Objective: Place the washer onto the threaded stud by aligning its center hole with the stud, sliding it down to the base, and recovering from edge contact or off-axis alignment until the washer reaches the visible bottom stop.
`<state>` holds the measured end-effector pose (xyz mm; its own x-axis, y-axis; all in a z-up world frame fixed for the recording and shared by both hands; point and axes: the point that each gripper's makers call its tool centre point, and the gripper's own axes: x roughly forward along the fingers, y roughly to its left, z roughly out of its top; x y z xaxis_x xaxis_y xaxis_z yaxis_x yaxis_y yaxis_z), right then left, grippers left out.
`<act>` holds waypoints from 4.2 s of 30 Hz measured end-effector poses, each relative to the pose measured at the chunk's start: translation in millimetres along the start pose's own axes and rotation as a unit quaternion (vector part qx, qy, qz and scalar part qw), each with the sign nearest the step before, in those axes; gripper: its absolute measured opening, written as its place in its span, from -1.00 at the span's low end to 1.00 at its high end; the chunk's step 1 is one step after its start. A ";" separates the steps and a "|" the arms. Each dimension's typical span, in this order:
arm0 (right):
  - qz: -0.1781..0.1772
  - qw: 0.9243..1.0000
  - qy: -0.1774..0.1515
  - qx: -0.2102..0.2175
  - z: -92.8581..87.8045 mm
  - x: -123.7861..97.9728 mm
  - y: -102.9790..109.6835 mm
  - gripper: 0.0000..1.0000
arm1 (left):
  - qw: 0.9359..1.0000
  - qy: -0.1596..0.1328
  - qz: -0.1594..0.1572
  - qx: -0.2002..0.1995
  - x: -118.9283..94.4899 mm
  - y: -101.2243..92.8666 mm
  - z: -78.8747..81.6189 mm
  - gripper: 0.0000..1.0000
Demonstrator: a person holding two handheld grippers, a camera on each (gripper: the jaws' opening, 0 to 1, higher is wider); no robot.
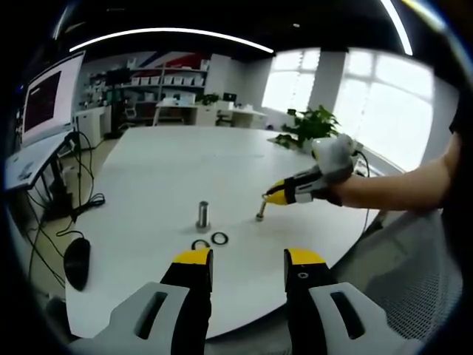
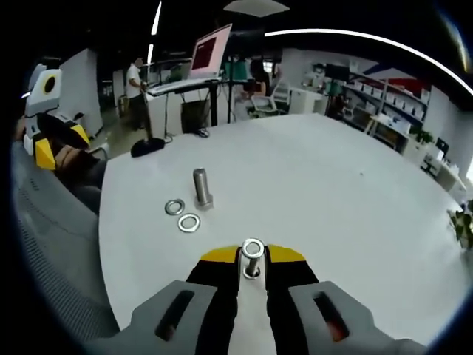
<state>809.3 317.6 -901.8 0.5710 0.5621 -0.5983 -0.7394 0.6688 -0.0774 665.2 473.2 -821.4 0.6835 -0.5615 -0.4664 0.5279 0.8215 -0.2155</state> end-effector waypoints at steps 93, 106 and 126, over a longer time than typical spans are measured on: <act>-0.005 0.998 0.068 0.004 -47.6 11.2 -0.5 -0.47 | 1.000 0.005 -0.003 0.001 0.6 -0.5 -2.2 -0.28; 0.011 0.999 0.026 -0.018 -11.7 0.1 12.9 -0.43 | 1.000 0.000 0.001 0.003 -2.2 1.9 -1.5 -0.28; 0.082 0.989 0.040 -0.117 33.6 -2.9 45.7 -0.43 | 1.000 -0.019 -0.002 -0.009 -8.1 9.1 1.2 -0.27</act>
<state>785.9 362.8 -876.8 0.4135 0.6077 -0.6781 -0.8875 0.4353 -0.1511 665.1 485.1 -818.5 0.7004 -0.5681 -0.4321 0.5220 0.8206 -0.2328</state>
